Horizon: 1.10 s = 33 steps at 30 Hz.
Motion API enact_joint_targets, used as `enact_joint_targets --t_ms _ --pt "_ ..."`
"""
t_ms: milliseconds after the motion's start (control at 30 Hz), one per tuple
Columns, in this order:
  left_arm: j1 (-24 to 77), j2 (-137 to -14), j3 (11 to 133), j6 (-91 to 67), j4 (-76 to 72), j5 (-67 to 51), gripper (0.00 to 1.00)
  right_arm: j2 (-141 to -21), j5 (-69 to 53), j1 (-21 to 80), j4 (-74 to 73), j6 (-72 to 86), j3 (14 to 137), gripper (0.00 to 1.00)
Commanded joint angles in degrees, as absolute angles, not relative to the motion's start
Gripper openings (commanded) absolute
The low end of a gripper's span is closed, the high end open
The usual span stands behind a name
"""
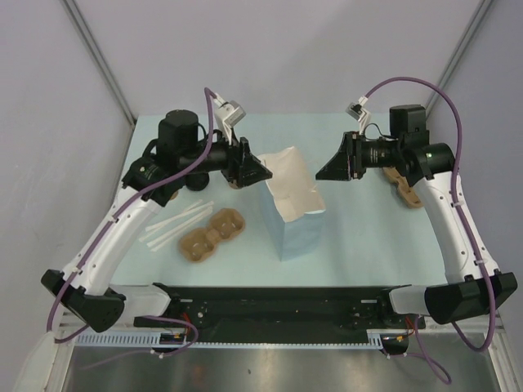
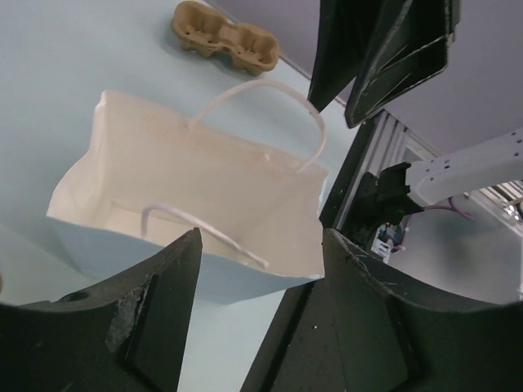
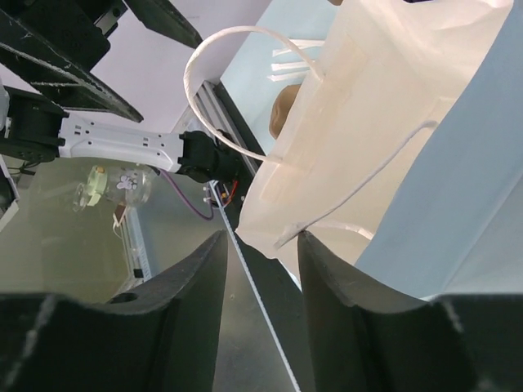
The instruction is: Pack the takeout coffee
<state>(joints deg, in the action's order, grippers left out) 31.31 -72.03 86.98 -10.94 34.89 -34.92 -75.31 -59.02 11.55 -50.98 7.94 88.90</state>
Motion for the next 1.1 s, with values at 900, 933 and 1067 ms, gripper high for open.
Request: enact_joint_targets --t_ms 900,933,1067 --pt "29.97 -72.07 82.44 -16.78 29.19 -42.80 0.64 -72.24 -51.67 8.35 -53.88 10.63 89.21 0.56" --pt "29.97 -72.33 82.44 -17.14 28.83 -43.06 0.64 -72.42 -52.55 8.44 -53.53 11.24 89.12 0.56" --pt "30.06 -73.47 82.62 -19.15 26.64 -43.59 0.64 -74.26 -56.07 8.96 -50.28 14.58 89.03 0.56"
